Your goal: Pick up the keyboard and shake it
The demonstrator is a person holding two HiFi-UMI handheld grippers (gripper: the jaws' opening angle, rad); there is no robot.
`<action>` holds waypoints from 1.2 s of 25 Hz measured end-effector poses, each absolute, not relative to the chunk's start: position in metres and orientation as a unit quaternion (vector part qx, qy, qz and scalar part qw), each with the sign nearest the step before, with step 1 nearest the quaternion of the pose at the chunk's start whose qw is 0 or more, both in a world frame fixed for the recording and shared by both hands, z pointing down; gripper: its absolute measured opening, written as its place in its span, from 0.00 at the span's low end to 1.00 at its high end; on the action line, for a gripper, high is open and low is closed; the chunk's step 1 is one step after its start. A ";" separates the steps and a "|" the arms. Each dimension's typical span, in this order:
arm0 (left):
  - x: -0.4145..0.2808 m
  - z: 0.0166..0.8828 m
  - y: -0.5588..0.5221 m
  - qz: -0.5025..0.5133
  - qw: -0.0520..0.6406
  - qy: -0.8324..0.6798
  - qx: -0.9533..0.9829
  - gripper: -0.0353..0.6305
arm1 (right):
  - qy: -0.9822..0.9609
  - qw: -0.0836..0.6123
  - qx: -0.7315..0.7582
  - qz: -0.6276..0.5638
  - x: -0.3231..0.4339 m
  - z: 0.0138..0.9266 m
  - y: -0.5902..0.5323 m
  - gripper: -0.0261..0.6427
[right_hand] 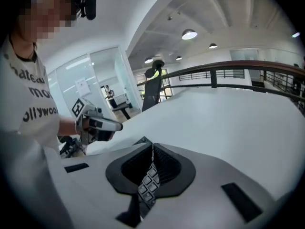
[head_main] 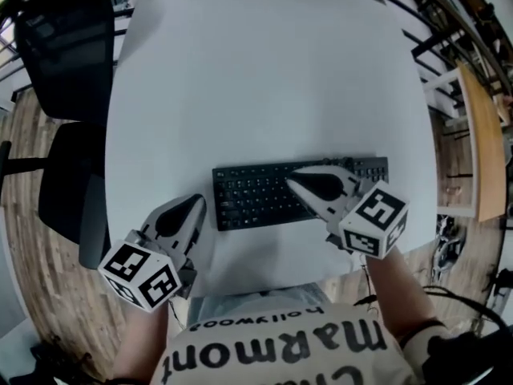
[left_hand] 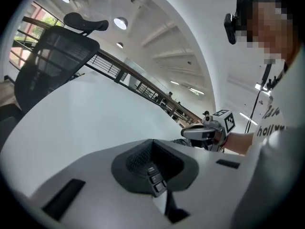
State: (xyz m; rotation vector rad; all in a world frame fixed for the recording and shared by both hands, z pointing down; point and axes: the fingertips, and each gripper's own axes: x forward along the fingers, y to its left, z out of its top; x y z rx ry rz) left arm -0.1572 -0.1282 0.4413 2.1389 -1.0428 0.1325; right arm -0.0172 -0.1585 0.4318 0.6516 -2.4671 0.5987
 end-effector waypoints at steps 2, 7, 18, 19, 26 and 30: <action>-0.157 0.449 -0.134 0.062 0.375 -0.420 0.824 0.05 | -0.907 0.292 0.220 0.210 -0.016 0.444 -0.159 0.09; -0.160 0.459 -0.144 0.078 0.385 -0.456 0.799 0.06 | -0.902 0.344 0.166 0.200 -0.015 0.464 -0.170 0.10; -0.142 0.465 -0.131 0.081 0.406 -0.477 0.776 0.23 | -0.873 0.459 -0.025 0.162 -0.022 0.493 -0.174 0.28; -0.142 0.466 -0.130 0.081 0.409 -0.476 0.775 0.23 | -0.868 0.468 -0.035 0.163 -0.023 0.497 -0.174 0.28; -0.138 0.479 -0.125 0.095 0.414 -0.467 0.776 0.25 | -0.828 0.501 -0.102 0.231 -0.027 0.514 -0.171 0.28; -0.138 0.486 -0.120 0.117 0.414 -0.453 0.781 0.31 | -0.800 0.518 -0.145 0.266 -0.033 0.520 -0.169 0.27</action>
